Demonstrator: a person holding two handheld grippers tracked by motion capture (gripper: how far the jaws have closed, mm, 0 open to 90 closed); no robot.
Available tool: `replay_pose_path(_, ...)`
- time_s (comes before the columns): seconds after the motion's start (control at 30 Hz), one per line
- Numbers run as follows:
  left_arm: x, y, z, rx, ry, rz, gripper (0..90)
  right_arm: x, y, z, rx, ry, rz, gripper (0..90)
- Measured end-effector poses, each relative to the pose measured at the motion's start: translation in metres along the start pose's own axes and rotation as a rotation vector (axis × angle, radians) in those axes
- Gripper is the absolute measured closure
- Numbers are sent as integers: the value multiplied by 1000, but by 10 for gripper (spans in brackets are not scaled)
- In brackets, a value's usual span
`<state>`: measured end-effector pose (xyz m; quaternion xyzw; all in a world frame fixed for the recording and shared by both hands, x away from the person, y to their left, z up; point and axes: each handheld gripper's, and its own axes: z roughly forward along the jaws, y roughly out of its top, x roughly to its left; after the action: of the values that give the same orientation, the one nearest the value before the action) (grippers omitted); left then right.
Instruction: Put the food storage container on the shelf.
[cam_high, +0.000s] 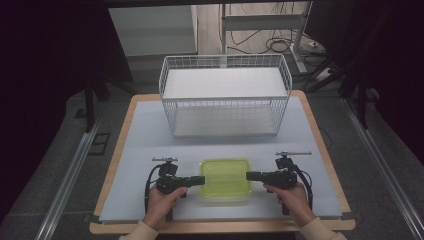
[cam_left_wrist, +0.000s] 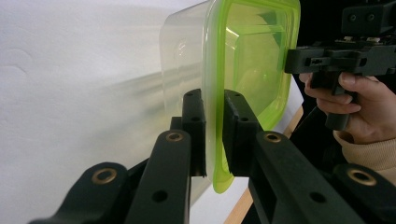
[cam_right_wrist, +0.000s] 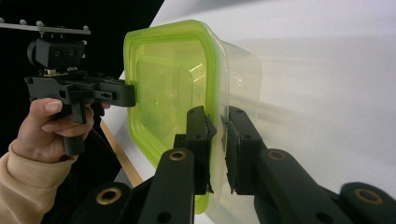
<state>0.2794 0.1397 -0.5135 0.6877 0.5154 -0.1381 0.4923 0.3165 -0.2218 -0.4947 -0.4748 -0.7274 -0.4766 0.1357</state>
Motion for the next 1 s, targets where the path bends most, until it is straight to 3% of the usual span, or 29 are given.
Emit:
replay_pose_path(0.3,-2,11,-2,-3,-4,2,810,3,6,-3,-23,-2,-9,810)
replay_pose_path(1.0,-33,53,-24,-42,21,98,810,29,41,-23,-95,-4,-78,810)
